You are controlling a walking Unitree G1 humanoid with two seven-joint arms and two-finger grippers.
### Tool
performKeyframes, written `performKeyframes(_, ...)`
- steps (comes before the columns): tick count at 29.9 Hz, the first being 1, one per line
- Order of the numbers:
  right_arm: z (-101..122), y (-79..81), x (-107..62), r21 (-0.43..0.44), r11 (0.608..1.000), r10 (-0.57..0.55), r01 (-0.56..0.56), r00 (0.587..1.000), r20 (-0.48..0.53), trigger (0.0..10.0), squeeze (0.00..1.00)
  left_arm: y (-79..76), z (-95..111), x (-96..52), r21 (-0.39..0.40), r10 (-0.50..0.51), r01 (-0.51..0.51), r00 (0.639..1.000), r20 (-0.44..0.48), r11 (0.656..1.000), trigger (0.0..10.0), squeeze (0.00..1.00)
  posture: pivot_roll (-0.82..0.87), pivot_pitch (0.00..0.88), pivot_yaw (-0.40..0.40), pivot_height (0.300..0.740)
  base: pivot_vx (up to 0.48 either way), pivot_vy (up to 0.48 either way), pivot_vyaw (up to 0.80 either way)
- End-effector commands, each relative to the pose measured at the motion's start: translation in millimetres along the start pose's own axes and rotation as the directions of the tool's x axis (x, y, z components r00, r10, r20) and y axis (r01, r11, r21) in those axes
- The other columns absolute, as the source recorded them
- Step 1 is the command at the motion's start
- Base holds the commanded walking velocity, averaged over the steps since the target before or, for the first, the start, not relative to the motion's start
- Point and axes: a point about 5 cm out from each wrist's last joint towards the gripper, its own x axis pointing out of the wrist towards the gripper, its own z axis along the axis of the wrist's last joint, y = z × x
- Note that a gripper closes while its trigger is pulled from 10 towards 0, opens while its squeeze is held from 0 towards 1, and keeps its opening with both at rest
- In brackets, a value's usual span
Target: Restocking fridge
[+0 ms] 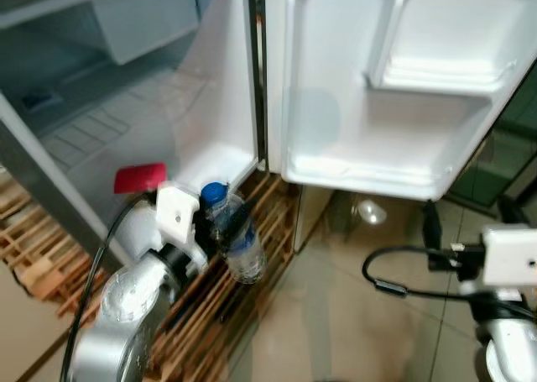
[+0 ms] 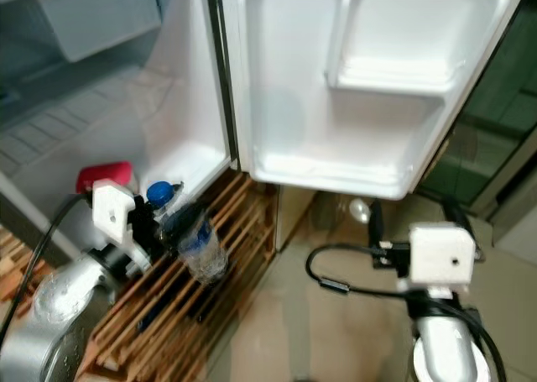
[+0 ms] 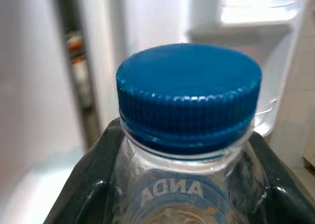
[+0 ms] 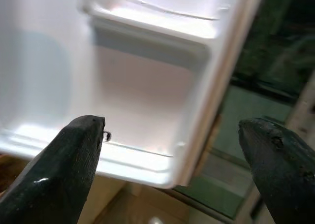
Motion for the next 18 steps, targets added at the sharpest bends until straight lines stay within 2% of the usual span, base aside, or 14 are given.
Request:
performKeyframes(1,-1,-4.5,3.2,-0.01,1.0,-0.026,0.026,1.0,-0.003,10.0,0.0,-0.2,12,5.9,0.025,-0.009,0.008,0.998,0.054,1.0,10.0,0.0,-0.17,0.0,0.069,0.74,0.48,0.0,0.0)
performKeyframes(6,-2,-2.9,8.4,-0.009,0.999,-0.031,0.031,1.0,0.001,10.0,0.0,0.9,20,17.1,0.01,0.008,-0.009,0.996,0.091,1.0,10.0,0.0,-0.18,0.0,0.077,0.74,0.48,0.0,0.0)
performKeyframes(16,-5,0.7,13.1,-0.003,1.0,-0.01,0.01,1.0,-0.011,10.0,0.0,1.2,23,27.2,0.018,0.017,-0.019,0.994,0.11,1.0,10.0,0.0,-0.19,0.0,0.071,0.74,0.48,0.0,0.0)
performKeyframes(18,-6,0.9,14.8,-0.003,1.0,-0.008,0.008,1.0,-0.01,10.0,0.0,-0.4,29,31.9,0.018,-0.016,0.014,0.993,0.118,1.0,10.0,0.0,-0.18,0.0,0.07,0.74,0.0,0.0,0.0)
